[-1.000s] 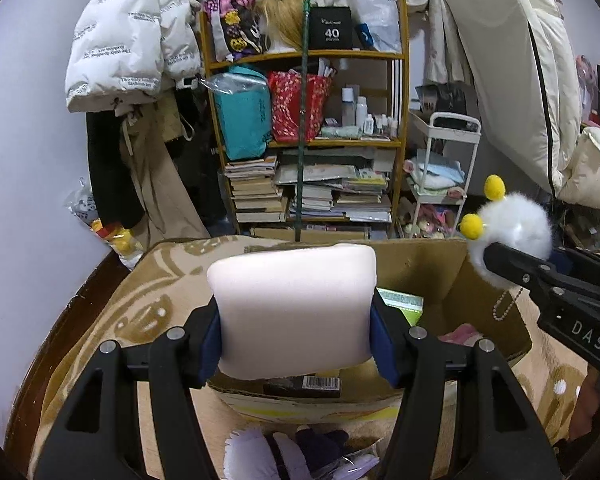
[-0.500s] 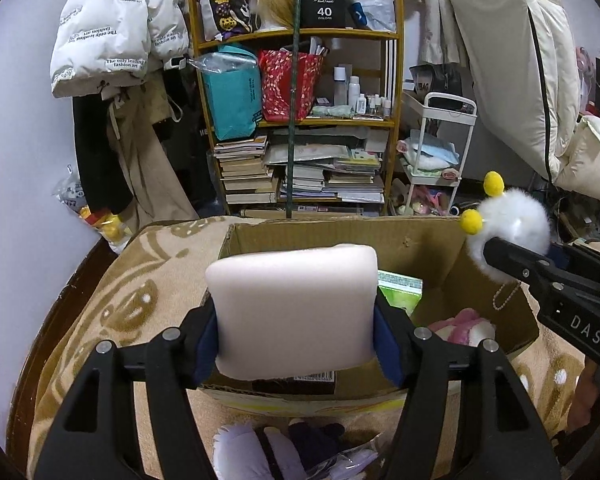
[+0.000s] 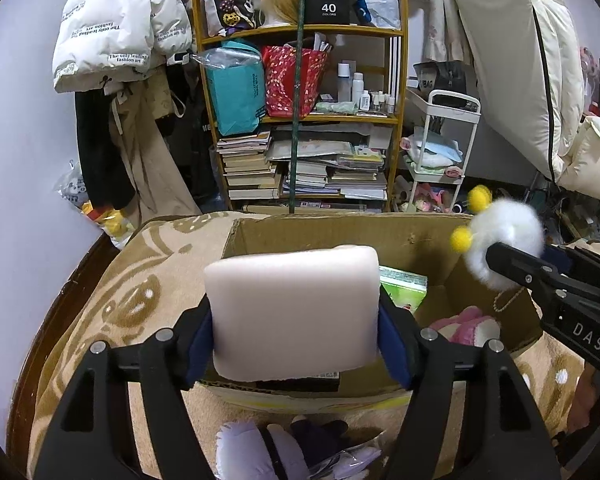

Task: Organize soft objects
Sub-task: 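Open the right tool to drop the pom-pom plush while the left tool releases the pink cushion, then withdraw both tools toward the white-and-purple plush doll and clear bag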

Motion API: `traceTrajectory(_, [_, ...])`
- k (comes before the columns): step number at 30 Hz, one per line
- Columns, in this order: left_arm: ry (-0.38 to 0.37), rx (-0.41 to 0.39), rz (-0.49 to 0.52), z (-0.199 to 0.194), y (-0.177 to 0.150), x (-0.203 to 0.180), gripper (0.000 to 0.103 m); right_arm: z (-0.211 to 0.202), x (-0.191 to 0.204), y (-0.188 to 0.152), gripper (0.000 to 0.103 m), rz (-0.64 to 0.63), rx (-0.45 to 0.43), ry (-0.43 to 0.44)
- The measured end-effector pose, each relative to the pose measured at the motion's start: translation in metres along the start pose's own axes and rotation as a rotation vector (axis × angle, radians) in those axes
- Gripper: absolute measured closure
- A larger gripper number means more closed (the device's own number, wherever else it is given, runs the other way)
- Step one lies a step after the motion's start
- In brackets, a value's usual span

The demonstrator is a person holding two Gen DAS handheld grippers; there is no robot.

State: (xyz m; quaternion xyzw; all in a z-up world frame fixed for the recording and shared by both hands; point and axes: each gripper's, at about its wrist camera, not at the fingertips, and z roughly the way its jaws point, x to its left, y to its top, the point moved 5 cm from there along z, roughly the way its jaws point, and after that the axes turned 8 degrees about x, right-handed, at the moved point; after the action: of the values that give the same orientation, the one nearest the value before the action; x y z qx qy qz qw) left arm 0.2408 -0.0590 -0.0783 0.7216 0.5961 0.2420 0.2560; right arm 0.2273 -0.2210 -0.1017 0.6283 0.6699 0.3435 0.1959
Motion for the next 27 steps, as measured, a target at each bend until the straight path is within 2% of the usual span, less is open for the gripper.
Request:
traceTrajectory(8, [-0.017, 0.031, 0.016, 0.004, -0.001, 0.001, 0.030, 0.001, -0.006, -0.002, 0.058, 0.033, 0.001, 0.005])
traceTrajectory(12, [-0.046, 0.036, 0.002, 0.004, 0.000, 0.003, 0.026, -0.001, -0.009, -0.002, 0.044, 0.043, -0.004, 0.008])
traceTrajectory(14, [-0.045, 0.012, -0.003, -0.001, 0.002, 0.004, 0.009, -0.004, -0.008, -0.001, 0.042, 0.038, -0.011, 0.007])
traceTrajectory(15, [-0.043, -0.009, -0.002, -0.005, 0.003, 0.005, 0.006, -0.005, -0.007, -0.001, 0.039, 0.034, -0.015, 0.007])
traceTrajectory(19, [-0.008, -0.032, 0.024, -0.013, 0.005, 0.005, 0.006, -0.011, -0.003, 0.000, 0.032, 0.023, -0.031, 0.003])
traceTrajectory(21, [0.007, -0.024, 0.026, -0.014, 0.003, 0.007, 0.006, -0.014, 0.000, 0.000, 0.031, 0.021, -0.034, 0.003])
traceTrajectory(24, [0.008, -0.002, 0.018, -0.017, -0.002, 0.012, 0.006, -0.017, 0.005, 0.000, 0.018, 0.018, -0.040, -0.006])
traceTrajectory(27, [0.003, 0.030, 0.032, -0.023, -0.006, 0.017, 0.006, -0.023, 0.011, -0.001, 0.017, 0.011, -0.046, 0.002])
